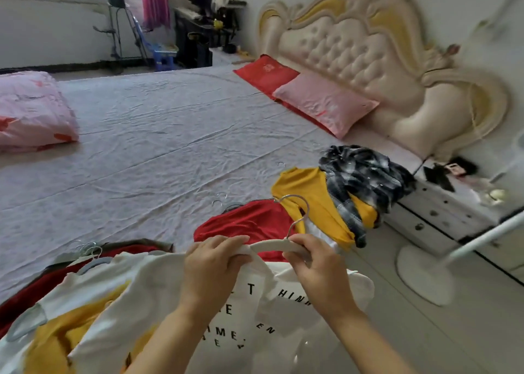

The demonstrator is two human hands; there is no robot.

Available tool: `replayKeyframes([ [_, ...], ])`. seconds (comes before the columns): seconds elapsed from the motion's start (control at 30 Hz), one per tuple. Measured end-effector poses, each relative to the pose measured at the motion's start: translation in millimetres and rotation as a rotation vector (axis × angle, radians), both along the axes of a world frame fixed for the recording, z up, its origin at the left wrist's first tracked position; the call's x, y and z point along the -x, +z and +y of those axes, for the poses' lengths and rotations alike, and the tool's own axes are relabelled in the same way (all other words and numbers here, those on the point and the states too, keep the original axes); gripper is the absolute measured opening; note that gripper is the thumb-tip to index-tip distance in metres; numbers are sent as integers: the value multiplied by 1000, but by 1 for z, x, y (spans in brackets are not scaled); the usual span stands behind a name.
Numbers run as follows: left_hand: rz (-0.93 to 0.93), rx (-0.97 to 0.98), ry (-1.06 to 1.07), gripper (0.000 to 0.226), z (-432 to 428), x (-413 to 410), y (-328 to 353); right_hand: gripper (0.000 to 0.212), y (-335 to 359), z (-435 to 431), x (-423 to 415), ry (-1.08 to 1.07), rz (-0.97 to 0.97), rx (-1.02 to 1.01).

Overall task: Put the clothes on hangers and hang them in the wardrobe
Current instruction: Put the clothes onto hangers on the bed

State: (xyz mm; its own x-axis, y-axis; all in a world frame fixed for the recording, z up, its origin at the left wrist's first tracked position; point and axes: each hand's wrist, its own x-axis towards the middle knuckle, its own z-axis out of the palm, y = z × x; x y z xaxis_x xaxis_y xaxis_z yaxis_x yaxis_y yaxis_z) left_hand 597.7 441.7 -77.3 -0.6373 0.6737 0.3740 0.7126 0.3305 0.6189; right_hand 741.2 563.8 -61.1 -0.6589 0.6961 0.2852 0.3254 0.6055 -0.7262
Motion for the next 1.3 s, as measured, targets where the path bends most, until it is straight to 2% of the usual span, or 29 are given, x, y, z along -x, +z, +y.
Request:
replayKeyframes([
  [0.2, -6, -59, -104, 23, 89, -81, 9, 18, 3, 75, -96, -194, -11, -74],
  [0.27, -24, -46, -110, 28, 124, -110, 8, 18, 0, 107, -132, -239, -26, -78],
  [0.47, -16, -27, -141, 30, 237, -205, 14, 16, -1, 214, -233, -323, -89, -150],
  [0.67, -41, -3, -176, 27, 328, -261, 16, 20, 4, 302, -291, -374, -76, -206],
  [0.8, -29, 10, -203, 27, 384, -271, 14, 28, 1, 362, -296, -414, -46, -233],
  [1.03, -73, 31, -241, 30, 503, -250, -12, 26, -13, 490, -275, -417, -68, -262],
  [1.3, -186, 62, -325, 38, 681, -198, -26, 33, -15, 679, -221, -366, -52, -516],
])
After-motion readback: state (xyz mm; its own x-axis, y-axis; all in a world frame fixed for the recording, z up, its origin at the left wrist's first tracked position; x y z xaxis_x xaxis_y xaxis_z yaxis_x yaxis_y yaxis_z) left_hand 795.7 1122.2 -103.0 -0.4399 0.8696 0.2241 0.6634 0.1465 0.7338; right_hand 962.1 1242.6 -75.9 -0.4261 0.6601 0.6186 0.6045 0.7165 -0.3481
